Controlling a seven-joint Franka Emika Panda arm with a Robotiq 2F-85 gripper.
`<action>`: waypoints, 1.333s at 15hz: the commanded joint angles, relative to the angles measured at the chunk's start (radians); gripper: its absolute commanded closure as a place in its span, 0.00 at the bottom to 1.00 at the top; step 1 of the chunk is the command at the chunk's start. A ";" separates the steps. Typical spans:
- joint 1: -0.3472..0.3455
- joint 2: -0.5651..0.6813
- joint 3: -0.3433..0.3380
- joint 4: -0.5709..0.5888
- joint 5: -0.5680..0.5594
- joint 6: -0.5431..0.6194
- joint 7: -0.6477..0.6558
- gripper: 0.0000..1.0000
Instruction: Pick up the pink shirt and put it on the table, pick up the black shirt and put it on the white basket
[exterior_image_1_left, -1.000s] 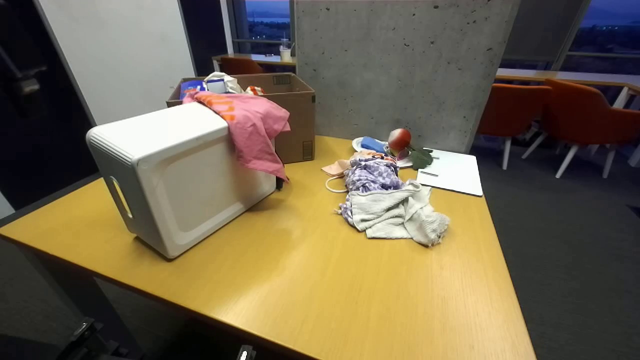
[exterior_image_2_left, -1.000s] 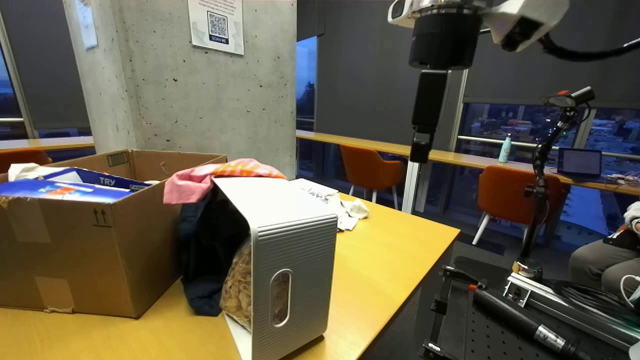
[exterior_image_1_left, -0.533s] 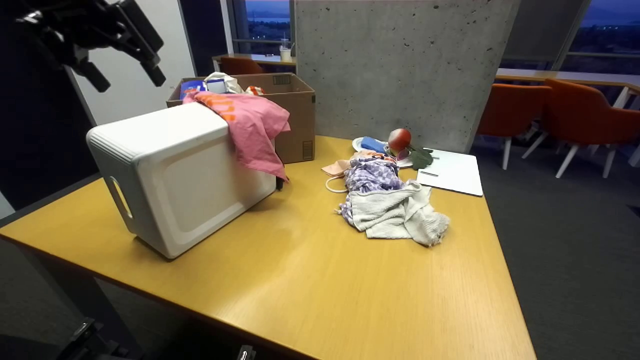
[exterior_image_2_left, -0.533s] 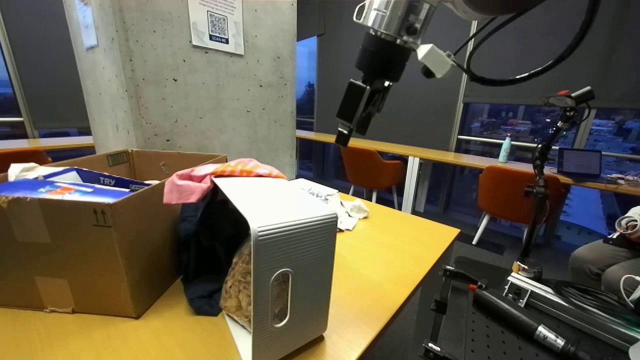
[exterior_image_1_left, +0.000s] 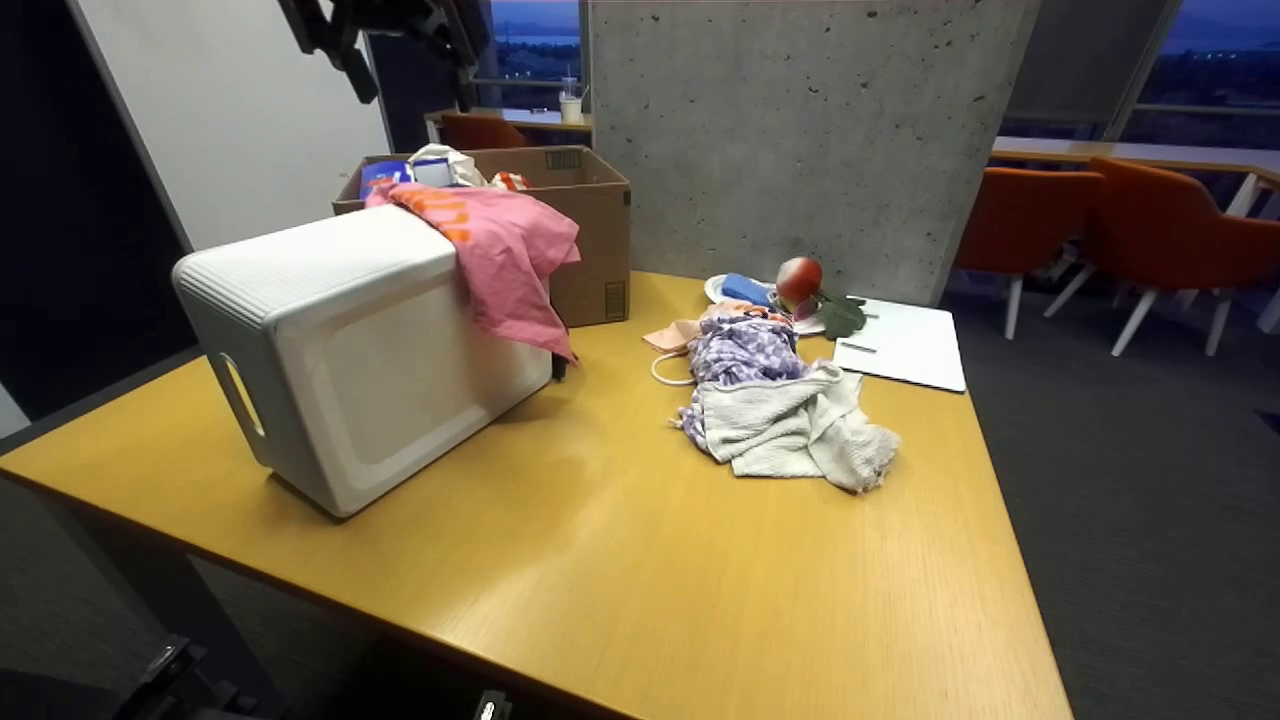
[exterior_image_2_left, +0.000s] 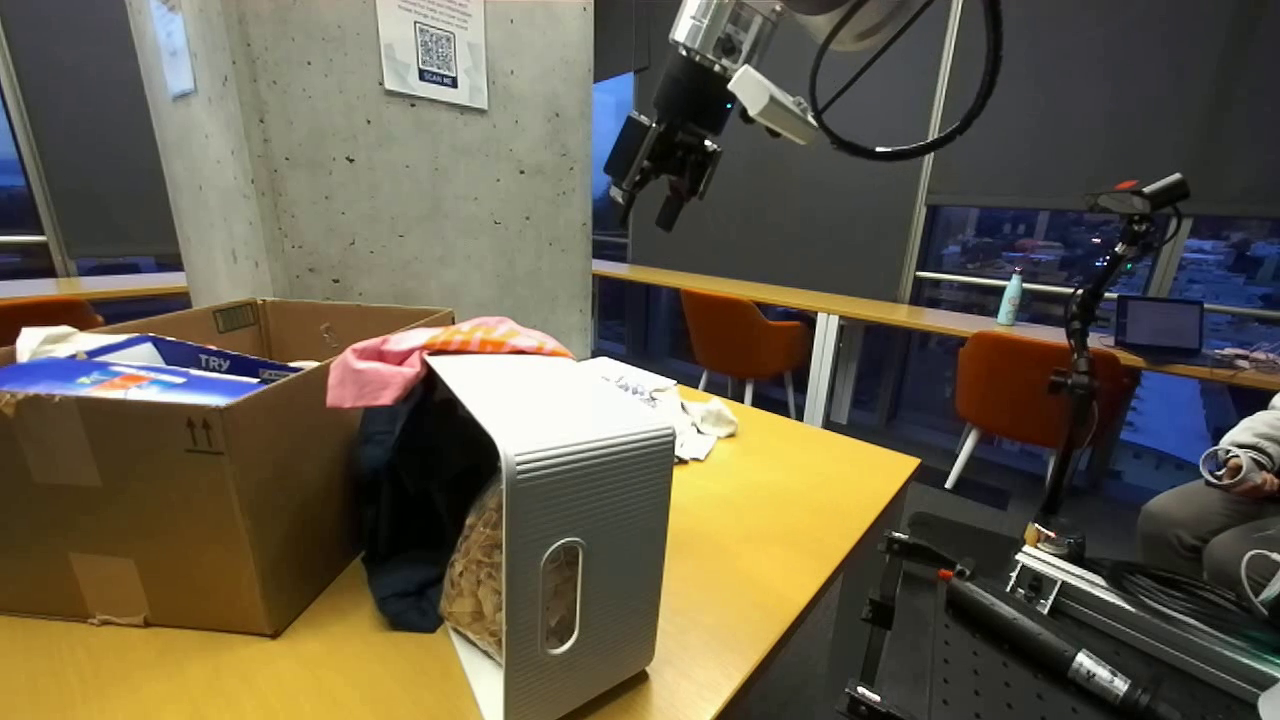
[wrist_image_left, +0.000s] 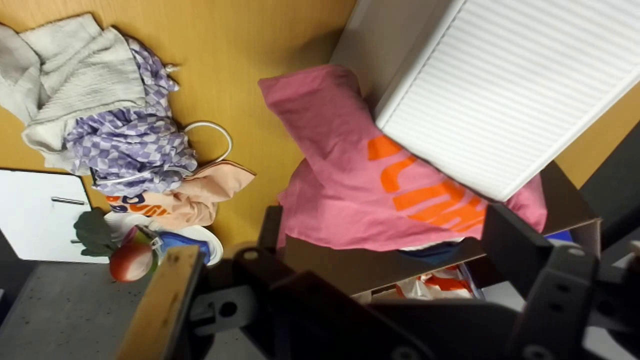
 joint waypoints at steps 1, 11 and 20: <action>-0.020 0.177 -0.023 0.217 0.050 -0.068 -0.074 0.00; -0.026 0.405 0.031 0.420 0.098 -0.012 -0.089 0.00; -0.007 0.521 0.073 0.424 0.113 0.117 -0.086 0.00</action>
